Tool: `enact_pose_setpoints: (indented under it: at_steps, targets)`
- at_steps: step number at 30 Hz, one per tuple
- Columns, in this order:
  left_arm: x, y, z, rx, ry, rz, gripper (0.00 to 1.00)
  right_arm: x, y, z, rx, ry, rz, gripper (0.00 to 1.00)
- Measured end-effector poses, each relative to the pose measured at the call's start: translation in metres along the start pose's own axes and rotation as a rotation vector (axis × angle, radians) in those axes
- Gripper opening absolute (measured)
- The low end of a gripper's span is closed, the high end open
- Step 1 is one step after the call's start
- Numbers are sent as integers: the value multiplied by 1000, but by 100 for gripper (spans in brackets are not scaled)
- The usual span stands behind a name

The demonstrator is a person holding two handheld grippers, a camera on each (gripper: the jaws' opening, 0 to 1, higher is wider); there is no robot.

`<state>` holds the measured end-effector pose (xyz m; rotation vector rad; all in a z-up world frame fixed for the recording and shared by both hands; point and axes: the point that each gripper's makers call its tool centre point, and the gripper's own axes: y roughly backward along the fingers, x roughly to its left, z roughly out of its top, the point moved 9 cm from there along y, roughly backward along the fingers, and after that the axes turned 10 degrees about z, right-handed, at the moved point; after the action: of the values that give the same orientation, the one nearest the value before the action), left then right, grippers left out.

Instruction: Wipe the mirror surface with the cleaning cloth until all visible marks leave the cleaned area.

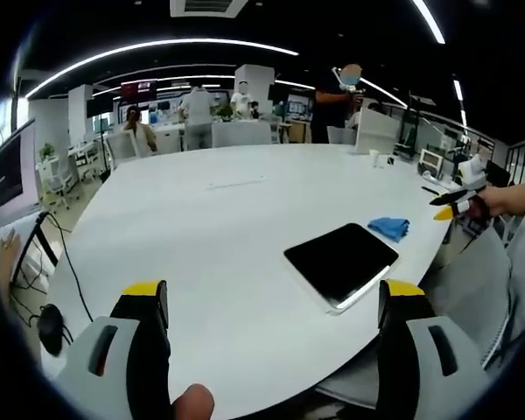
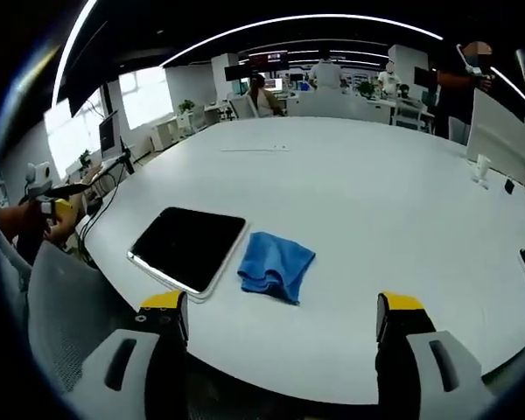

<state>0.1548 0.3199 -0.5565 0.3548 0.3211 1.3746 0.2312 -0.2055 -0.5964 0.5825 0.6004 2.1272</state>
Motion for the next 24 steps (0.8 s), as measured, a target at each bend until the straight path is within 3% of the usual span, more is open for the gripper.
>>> enact_pose_setpoints:
  at_steps: [14,19,24]
  targets:
    - [1,-3,5,-15,-19,-14,99,0,2,10,-46,1,-32,98]
    - [1,-1,4,2,-23,-22,99,1,0,11,-53,0,-29,98]
    - [2,0,6,-17,-19,-4,99,0,-4,18,-47,-20,-28,94]
